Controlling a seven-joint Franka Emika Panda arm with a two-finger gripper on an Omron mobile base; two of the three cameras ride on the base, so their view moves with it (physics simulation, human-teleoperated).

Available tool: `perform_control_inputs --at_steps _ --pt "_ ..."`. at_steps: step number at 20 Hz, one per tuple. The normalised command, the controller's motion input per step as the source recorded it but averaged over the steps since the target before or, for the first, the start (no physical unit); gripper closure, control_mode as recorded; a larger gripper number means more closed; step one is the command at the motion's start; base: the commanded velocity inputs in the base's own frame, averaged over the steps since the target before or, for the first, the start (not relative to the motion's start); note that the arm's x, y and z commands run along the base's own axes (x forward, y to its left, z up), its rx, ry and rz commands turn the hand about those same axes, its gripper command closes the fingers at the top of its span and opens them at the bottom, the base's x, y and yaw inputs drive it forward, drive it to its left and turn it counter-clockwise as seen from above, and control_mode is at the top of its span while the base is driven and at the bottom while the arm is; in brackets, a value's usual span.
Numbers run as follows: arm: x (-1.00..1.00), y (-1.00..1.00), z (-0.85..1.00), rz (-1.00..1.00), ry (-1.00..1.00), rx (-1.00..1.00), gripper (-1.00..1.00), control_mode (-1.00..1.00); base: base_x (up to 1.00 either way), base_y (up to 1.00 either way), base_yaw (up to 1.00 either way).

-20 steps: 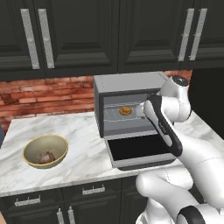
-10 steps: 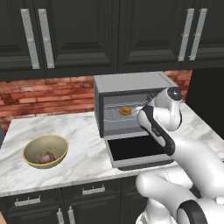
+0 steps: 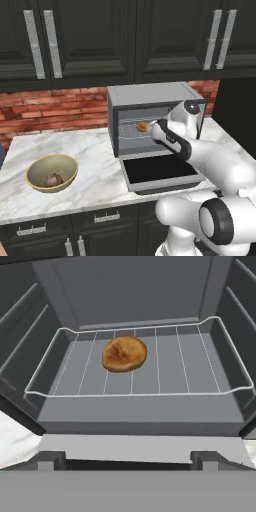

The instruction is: Pick up the heated bread from the toaster oven and place it in the bowl. Then move the bread bowl to the dining counter.

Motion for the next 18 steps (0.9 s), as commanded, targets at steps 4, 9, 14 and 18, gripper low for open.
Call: perform_control_inputs --at_steps 4,9,14,18 --pt "0.35 0.00 -0.44 0.00 0.00 0.00 -1.00 -1.00 0.00 0.00 0.00" --pt "0.44 0.00 -0.29 0.00 0.00 0.00 -1.00 -1.00 0.00 0.00 0.00" --pt "0.43 0.00 -0.26 0.00 0.00 0.00 -1.00 -1.00 0.00 0.00 0.00" --pt "0.46 0.00 -0.19 0.00 0.00 0.00 -1.00 -1.00 0.00 0.00 0.00"
